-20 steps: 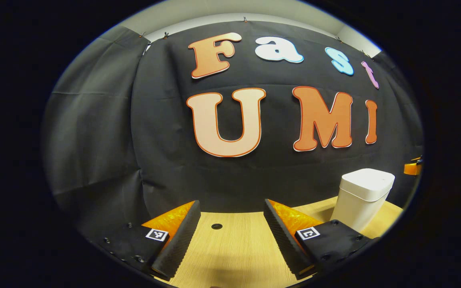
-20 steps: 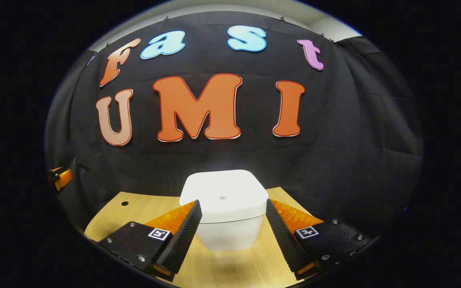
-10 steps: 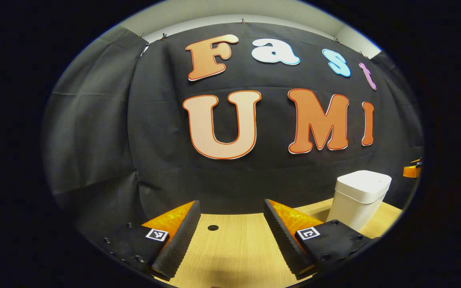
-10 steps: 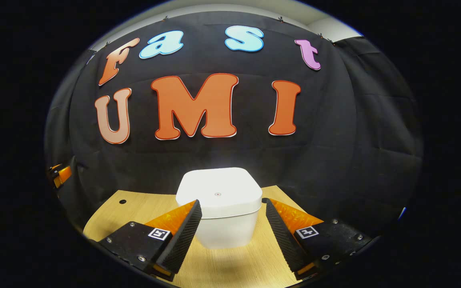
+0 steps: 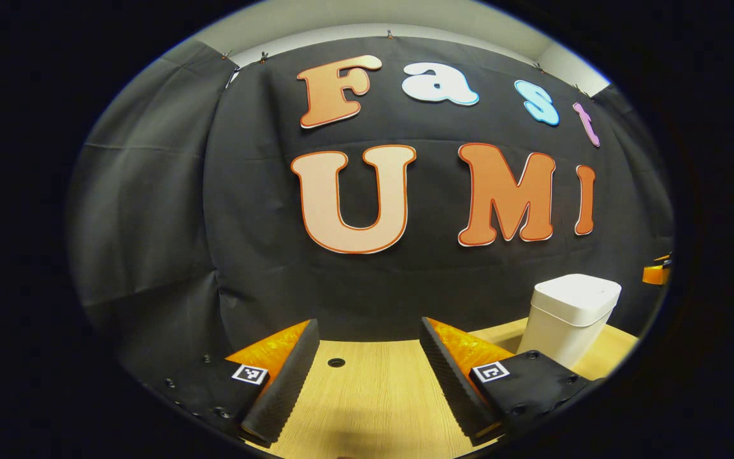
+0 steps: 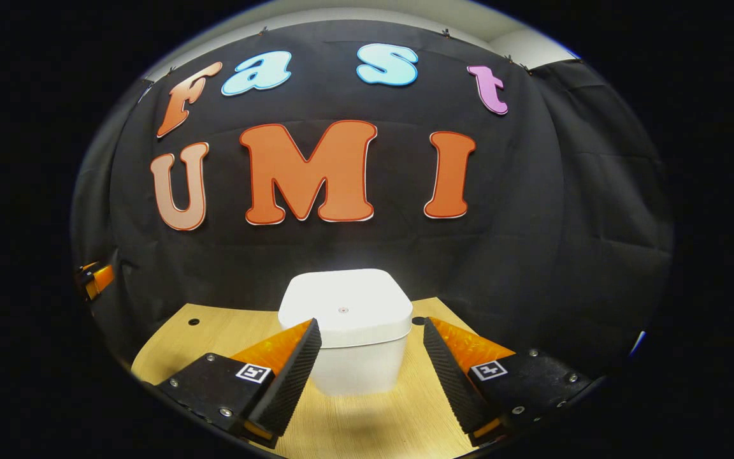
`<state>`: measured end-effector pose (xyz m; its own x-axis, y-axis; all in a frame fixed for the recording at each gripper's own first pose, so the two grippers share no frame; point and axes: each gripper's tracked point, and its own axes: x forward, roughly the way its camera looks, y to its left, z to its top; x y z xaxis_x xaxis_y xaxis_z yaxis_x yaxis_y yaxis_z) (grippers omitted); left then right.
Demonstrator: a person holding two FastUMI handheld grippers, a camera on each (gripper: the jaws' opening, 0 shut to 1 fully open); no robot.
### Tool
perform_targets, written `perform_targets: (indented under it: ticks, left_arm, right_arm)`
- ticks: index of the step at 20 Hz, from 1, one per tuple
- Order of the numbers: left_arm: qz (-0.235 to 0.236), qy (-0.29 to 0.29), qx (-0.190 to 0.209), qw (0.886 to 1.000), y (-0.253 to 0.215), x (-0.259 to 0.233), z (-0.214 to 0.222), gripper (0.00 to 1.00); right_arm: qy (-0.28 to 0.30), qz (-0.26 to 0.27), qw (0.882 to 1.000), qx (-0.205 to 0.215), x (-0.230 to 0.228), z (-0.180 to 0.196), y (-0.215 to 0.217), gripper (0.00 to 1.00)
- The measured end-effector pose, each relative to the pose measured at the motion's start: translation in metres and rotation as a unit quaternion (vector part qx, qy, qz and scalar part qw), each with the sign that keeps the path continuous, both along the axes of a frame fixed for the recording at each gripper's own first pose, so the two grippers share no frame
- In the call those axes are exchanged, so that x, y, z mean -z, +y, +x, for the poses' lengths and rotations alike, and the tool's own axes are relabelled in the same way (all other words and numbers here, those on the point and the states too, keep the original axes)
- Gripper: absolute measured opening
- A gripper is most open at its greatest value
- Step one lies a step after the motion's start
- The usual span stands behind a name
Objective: Press the lid of the desktop garbage bin to open it, pick up the crumpled paper on the desktop and throw it into the bin, then pick up the pop can on the desktop and drop it into the bin, and finally close the garbage bin lid.
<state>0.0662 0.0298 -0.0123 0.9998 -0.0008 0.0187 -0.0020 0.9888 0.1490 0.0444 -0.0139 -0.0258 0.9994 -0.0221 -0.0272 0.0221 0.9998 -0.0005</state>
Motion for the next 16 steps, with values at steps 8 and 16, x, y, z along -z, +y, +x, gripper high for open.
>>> perform_targets:
  ticks: [8, 16]
  left_arm:
    - [-0.003, -0.001, -0.003, 1.0, 0.0014, -0.0016, -0.0016, 1.0]
    - [-0.002, -0.003, -0.008, 1.0, 0.0042, -0.0013, -0.0051, 1.0]
  right_arm:
    - [0.001, -0.001, 1.0, 0.001, 0.0024, -0.0057, -0.0028, 0.98]
    - [0.004, 0.003, 1.0, 0.002, 0.0042, -0.0062, -0.0064, 0.98]
